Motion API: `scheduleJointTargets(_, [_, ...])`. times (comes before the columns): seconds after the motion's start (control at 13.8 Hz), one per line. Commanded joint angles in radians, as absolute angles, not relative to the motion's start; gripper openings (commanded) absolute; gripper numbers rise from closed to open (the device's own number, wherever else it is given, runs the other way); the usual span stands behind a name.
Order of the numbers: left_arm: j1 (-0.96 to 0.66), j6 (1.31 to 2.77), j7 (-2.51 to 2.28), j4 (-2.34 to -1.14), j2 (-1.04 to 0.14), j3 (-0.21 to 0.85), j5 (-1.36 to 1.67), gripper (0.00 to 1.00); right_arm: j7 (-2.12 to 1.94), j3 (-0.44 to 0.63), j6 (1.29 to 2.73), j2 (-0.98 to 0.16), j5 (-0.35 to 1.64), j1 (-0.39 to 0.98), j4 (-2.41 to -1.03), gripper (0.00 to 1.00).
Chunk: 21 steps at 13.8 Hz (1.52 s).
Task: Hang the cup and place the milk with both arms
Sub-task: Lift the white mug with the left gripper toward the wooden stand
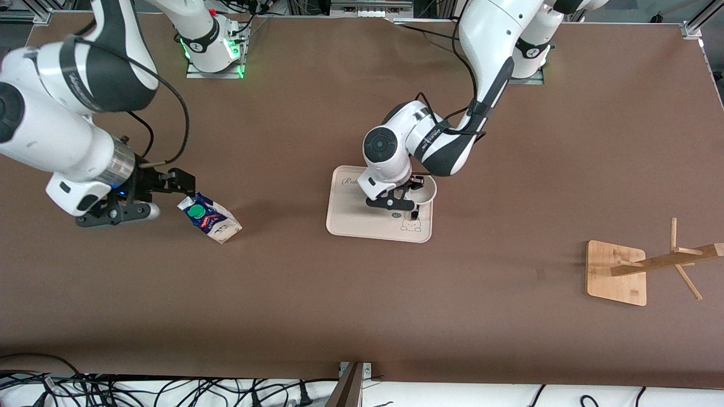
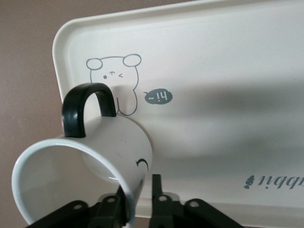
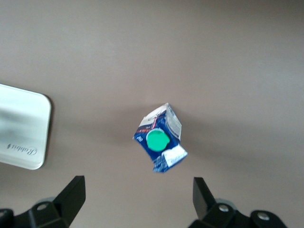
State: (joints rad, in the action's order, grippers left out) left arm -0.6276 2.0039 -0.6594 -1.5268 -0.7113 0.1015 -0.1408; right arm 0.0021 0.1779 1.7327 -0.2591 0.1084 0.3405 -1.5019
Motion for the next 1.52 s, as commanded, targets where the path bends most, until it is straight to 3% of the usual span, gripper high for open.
scheduleJointTargets(0.0, [-0.634,2.003,-0.67,-1.514,-0.7,0.098,-0.164,0.0,-0.003,0.176,1.665,-0.161,0.097,0.341,-1.514,1.0])
scheduleJointTargets(0.36, [-0.6,1.967,-0.658,-1.508,-0.611,0.084,-0.164,0.0,-0.018,0.219,1.608,-0.121,0.075,0.339,-1.522,1.0])
scheduleJointTargets(0.79, [-0.402,1.889,-0.643,-1.49,-0.362,0.063,-0.164,0.0,-0.009,0.236,1.609,-0.124,0.075,0.341,-1.491,1.0])
scheduleJointTargets(1.08, [-0.275,1.712,-0.452,-1.385,-0.315,0.063,-0.163,0.0,0.088,0.241,1.621,-0.163,0.092,0.345,-1.489,1.0])
scheduleJointTargets(1.44, [-0.063,1.695,-0.179,-1.376,-0.293,0.069,-0.06,0.0,0.101,0.238,1.626,-0.147,0.081,0.351,-1.497,1.0])
